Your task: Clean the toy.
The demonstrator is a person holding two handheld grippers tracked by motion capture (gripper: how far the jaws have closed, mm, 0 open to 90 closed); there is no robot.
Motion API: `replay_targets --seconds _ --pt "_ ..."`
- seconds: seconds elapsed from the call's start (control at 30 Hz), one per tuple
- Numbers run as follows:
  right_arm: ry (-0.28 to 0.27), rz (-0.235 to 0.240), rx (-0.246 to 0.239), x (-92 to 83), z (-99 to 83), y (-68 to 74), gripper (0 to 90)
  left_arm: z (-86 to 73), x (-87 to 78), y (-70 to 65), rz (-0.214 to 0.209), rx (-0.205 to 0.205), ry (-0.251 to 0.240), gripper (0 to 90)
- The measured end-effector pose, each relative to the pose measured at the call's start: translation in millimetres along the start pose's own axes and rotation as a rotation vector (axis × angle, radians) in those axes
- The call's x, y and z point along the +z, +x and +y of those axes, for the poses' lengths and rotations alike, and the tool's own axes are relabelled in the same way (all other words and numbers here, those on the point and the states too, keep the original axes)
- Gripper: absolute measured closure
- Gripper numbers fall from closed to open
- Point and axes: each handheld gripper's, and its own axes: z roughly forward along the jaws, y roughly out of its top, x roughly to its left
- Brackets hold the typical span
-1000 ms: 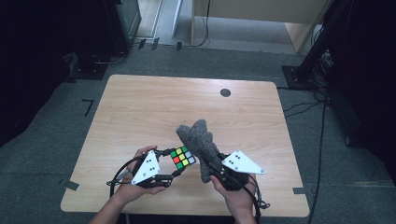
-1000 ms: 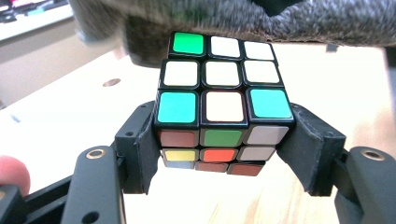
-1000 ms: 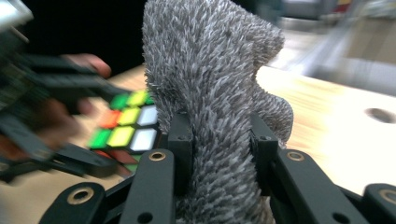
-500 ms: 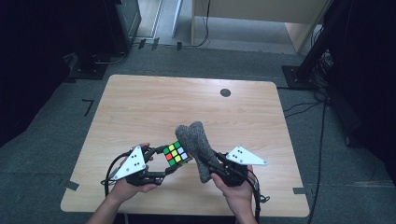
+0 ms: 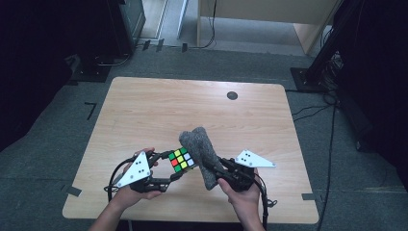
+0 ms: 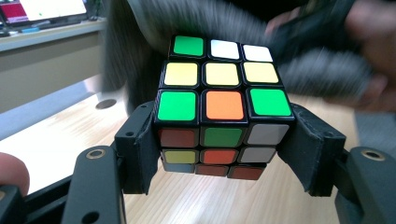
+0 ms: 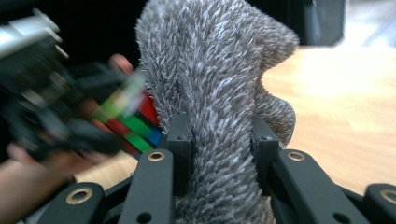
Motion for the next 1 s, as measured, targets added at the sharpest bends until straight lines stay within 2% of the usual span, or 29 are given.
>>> replay_targets --seconds 0.07,0.13,0.2,0.27,0.33,0.37,0.4,0.47,0.6,0.7,0.87,0.93,1.0 --pt "-0.047 0.033 0.001 -4.4 3.7 3.3 69.3 -0.7 2.3 -1.7 -0.008 0.004 0.006 34.5" --pt "-0.051 0.031 -0.017 -4.0 4.1 6.2 69.4 0.9 2.9 -3.8 -0.021 0.005 -0.003 34.5" --pt "-0.026 0.026 -0.02 -0.2 1.8 6.0 69.6 2.6 2.5 -5.0 -0.022 0.008 -0.003 34.5" --pt "-0.008 0.019 0.005 3.1 -2.0 1.8 69.7 2.8 1.4 -4.3 -0.025 0.005 -0.008 34.5" --pt "0.054 -0.018 0.015 7.6 -5.4 -3.5 69.6 3.8 -0.3 -2.9 -0.034 -0.011 -0.023 34.5" --pt "0.063 -0.023 0.019 8.4 -6.4 -5.1 69.6 4.5 -0.7 -2.3 -0.031 -0.015 -0.026 34.4" --pt "0.059 -0.016 0.036 7.9 -7.1 -6.9 69.5 4.5 -0.7 -2.0 -0.03 -0.018 -0.027 34.5" --pt "0.036 -0.007 0.04 4.9 -4.9 -6.2 69.4 4.0 -0.8 -0.5 -0.031 -0.033 -0.03 34.5" --pt "-0.045 0.046 0.033 -3.6 2.7 0.3 69.3 1.6 -0.3 4.5 -0.052 -0.09 -0.034 34.5" --pt "-0.025 0.052 0.008 -1.1 2.7 3.9 69.0 2.6 -1.7 5.6 -0.06 -0.108 -0.051 34.5" --pt "0.063 0.033 0.055 10.2 -7.7 -7.4 68.9 3.0 -3.5 7.2 -0.048 -0.107 -0.055 34.5" --pt "0.058 0.035 0.067 8.6 -7.1 -9.5 68.9 2.7 -3.2 6.9 -0.043 -0.098 -0.051 34.5" --pt "0.022 0.044 0.068 4.4 -4.0 -8.9 69.0 2.0 -2.2 6.4 -0.035 -0.084 -0.035 34.5"
